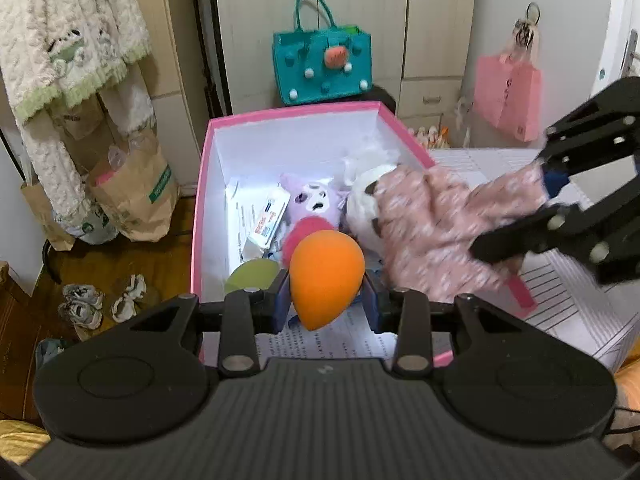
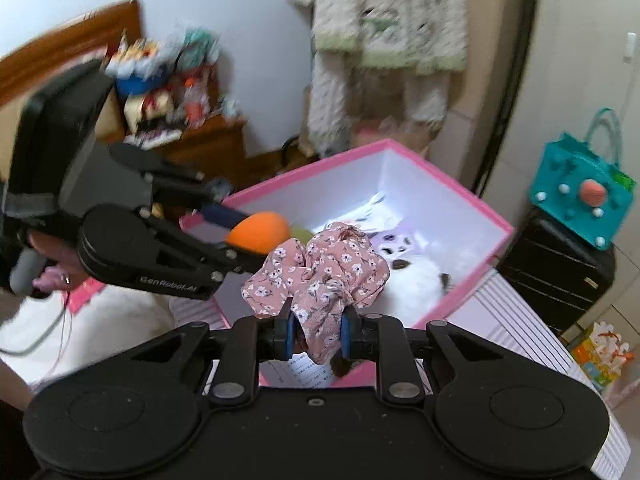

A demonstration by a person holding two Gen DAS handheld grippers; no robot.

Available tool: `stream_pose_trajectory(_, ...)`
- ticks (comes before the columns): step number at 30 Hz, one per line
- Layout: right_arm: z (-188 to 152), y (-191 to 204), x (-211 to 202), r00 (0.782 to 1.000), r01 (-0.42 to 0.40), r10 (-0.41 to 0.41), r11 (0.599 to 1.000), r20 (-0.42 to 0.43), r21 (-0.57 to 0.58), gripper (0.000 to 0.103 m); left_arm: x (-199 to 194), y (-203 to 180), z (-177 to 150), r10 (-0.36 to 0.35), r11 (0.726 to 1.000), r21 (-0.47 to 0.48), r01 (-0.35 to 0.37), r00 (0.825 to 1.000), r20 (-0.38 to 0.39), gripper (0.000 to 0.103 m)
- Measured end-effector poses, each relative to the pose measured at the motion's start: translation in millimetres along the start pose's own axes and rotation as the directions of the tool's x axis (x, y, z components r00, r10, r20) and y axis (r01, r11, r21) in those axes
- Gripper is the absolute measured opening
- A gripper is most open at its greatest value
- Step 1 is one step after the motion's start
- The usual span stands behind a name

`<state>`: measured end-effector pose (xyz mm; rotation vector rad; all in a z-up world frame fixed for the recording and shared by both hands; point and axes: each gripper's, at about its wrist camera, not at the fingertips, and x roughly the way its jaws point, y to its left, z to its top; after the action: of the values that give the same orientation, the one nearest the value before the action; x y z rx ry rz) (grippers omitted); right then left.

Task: Organize soft objects
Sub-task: 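Lower the sponge and scrunchie into the pink box and open both grippers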

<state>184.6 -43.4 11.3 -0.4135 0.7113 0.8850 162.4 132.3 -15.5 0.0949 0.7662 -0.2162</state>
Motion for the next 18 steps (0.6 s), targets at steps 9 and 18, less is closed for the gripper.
stream_pose_trajectory(9,15,-5,54,0.987,-0.082,0.077,0.996,-0.138,-0.032,0.026,18,-2,6,0.077,0.992,0.107,-0.07,0.995,-0.067,0.037)
stream_pose_trajectory(18,14,-8,87,0.975,-0.117,0.103,0.991,-0.196,-0.061,0.041,25,4,6,0.065,0.996,0.064,-0.061,0.996,-0.065,0.039)
